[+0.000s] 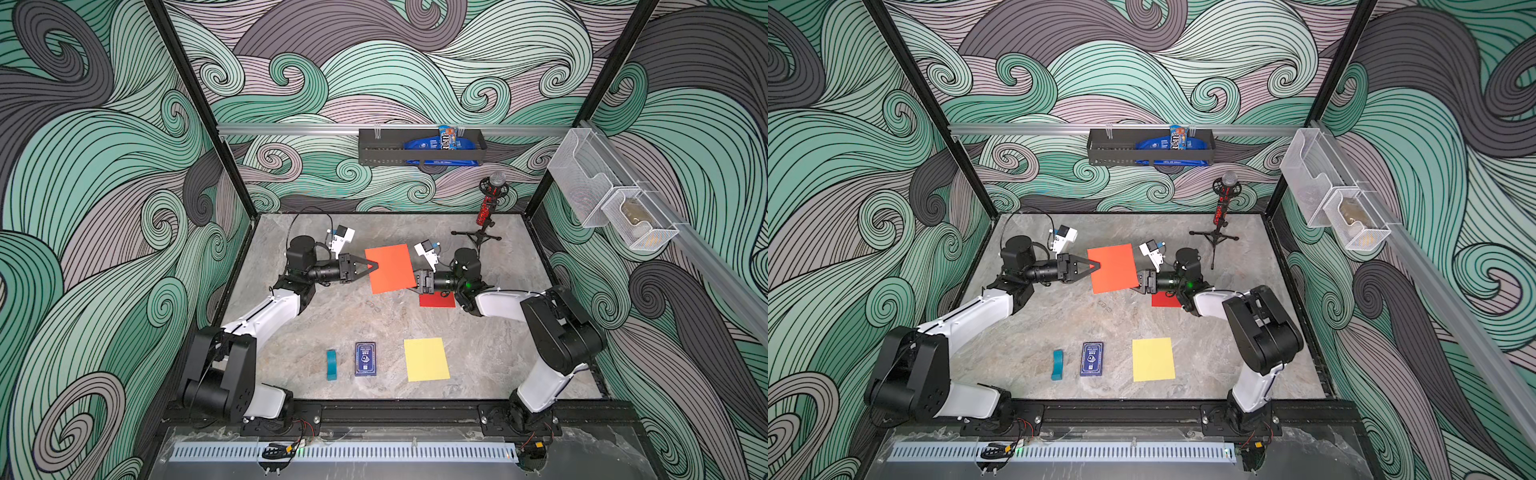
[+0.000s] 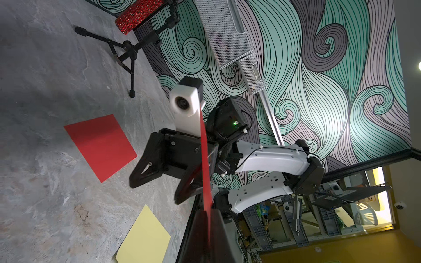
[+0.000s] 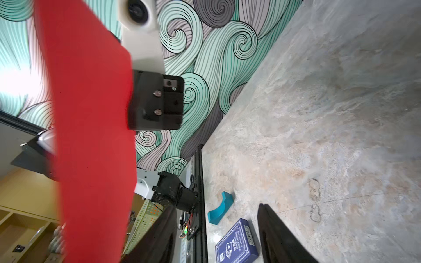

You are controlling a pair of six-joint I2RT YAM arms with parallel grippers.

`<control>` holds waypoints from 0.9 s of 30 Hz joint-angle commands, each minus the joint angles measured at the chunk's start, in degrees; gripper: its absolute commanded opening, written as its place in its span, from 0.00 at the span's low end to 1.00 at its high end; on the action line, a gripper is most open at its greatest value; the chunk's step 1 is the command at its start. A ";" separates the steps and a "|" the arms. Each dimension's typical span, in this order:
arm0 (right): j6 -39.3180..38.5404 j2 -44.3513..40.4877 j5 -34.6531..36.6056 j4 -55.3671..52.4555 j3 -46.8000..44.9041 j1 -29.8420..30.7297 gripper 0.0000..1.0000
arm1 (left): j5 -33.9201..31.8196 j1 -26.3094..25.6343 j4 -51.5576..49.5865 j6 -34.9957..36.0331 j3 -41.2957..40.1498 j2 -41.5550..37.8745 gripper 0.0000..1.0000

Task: Fold the square paper along the opposite sides
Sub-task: Pick up the paper from the center of the board, then fold the paper.

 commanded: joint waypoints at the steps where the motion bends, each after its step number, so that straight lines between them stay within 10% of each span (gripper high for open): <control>1: 7.85 -3.34 -2.94 11.25 -1.50 -1.44 0.58 | 1.07 -0.24 2.51 0.55 -0.21 0.19 0.00; 27: 9.40 -7.78 -1.67 5.85 1.72 3.45 0.73 | -0.17 -0.23 -2.24 4.66 0.07 -0.94 0.00</control>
